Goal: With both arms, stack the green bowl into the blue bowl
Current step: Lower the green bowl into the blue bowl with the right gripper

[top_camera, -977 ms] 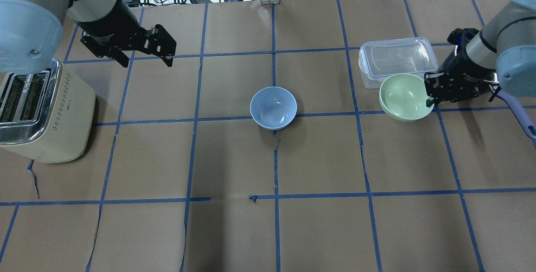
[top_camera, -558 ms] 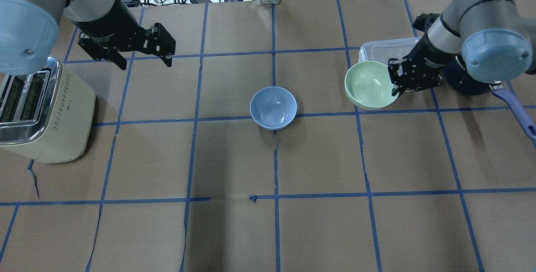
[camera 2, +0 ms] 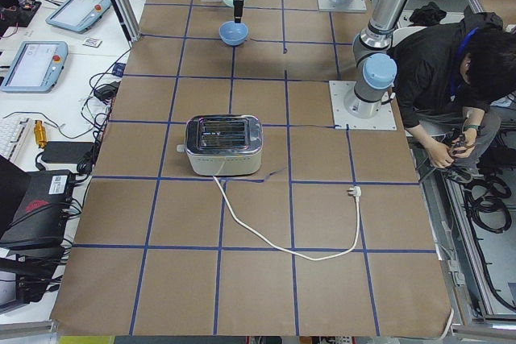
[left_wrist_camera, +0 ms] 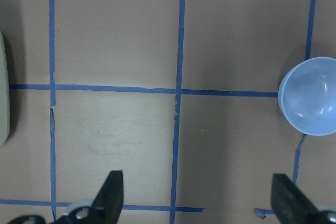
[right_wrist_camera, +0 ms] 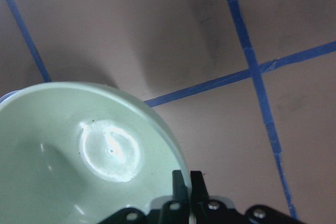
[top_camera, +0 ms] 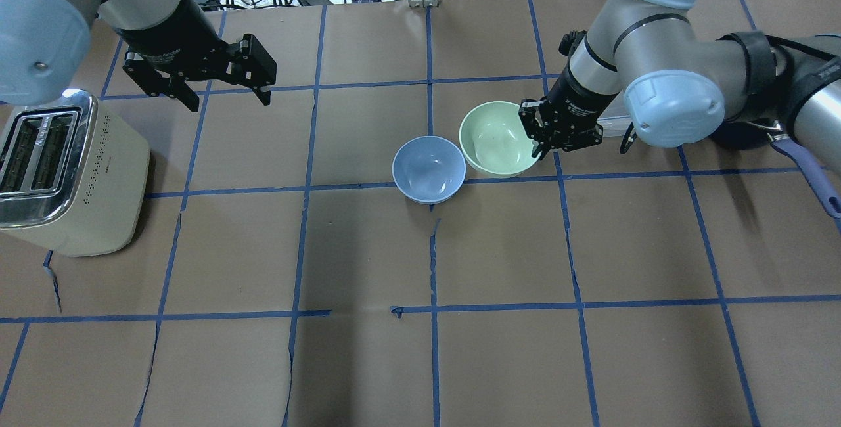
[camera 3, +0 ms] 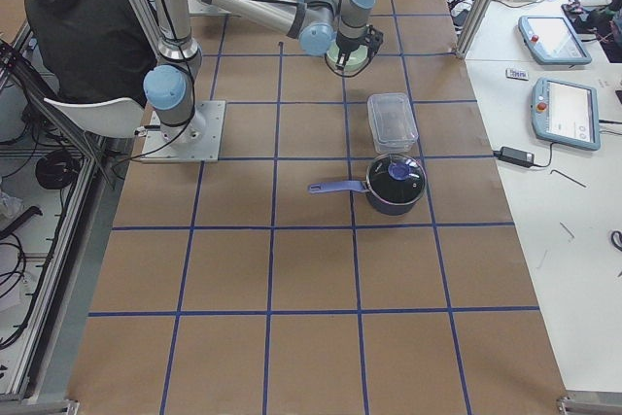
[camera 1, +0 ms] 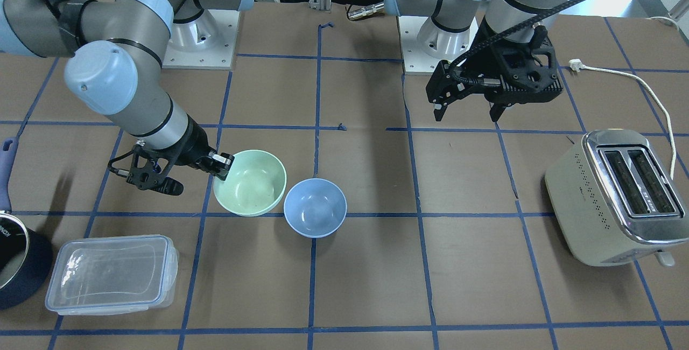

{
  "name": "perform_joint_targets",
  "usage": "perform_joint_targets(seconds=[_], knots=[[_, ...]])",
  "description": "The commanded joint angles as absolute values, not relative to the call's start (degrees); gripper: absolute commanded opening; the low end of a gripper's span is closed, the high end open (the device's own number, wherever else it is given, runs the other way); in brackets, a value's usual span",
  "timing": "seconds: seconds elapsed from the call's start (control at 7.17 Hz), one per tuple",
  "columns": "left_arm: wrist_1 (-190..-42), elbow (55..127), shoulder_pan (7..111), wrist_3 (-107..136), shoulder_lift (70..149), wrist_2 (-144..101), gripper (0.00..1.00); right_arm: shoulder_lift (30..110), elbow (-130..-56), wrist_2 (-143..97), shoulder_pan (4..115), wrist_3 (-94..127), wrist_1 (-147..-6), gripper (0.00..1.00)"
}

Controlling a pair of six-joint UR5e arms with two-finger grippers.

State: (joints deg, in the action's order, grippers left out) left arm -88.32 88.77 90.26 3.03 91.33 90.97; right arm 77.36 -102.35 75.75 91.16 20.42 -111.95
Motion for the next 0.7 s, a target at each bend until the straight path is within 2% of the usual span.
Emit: perform_joint_targets(seconds=[0.0, 0.56], knots=[[-88.42, 89.12, 90.26, 3.08, 91.23, 90.79, 1.0, 73.68, -102.48, 74.53, 95.69, 24.25, -116.78, 0.0], [-88.24, 89.56, 90.26, 2.81, 90.79, 90.79, 1.0, 71.63, -102.3, 71.99, 98.09, 24.96, -118.56, 0.0]])
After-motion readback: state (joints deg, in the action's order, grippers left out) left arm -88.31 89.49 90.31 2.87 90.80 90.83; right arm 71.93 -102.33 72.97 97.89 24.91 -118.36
